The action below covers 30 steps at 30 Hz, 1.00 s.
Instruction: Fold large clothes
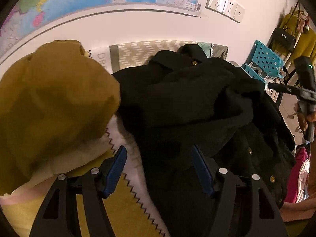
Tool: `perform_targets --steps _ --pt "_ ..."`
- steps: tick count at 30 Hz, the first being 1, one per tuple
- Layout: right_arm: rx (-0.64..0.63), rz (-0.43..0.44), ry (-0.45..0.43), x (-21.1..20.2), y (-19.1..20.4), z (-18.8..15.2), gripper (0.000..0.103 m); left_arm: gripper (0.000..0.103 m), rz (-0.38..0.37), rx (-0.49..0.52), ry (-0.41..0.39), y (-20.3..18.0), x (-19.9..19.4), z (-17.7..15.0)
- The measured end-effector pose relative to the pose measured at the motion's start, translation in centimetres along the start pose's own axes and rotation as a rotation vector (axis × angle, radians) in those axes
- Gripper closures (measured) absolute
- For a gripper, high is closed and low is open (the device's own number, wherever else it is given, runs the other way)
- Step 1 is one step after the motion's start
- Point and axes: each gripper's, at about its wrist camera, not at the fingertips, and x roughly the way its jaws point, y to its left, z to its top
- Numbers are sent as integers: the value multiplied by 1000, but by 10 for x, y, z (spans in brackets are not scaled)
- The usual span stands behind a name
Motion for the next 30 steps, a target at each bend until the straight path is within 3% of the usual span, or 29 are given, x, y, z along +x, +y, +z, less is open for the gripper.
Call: perform_targets --steps 3,6,8,9,10,13,17,19,21,24,25,27,30 --pt "-117 -22 44 8 23 -13 8 31 11 -5 -15 -3 11 9" --pt "-157 -53 102 24 27 -31 10 32 54 -5 -19 -7 22 16" --pt "-162 -30 134 32 25 -38 41 42 68 -14 -27 -8 30 24" --pt "-155 -2 136 31 24 -37 71 50 73 -17 -34 -7 31 26" --pt "-131 36 126 23 19 -33 91 54 85 -23 -43 -6 33 29" --pt "-53 133 28 -12 1 -13 96 66 136 -42 -78 -3 30 33" --pt "150 144 -76 -32 -52 21 94 67 215 -74 -113 0 23 36" --pt "219 59 -61 -22 -78 27 68 65 244 -79 -109 1 22 36" --pt "254 -18 -39 -9 -95 25 60 64 252 -70 -108 -1 19 34" --pt "242 28 -80 -10 -92 14 24 57 266 -37 -119 -9 12 30" --pt "221 43 -92 -12 -88 10 23 53 264 -20 -129 -12 10 29" --pt "152 28 -80 -9 -75 1 21 32 270 19 -146 -20 7 28" --pt "61 -52 -31 11 -60 -8 21 32 269 74 -144 -32 13 32"
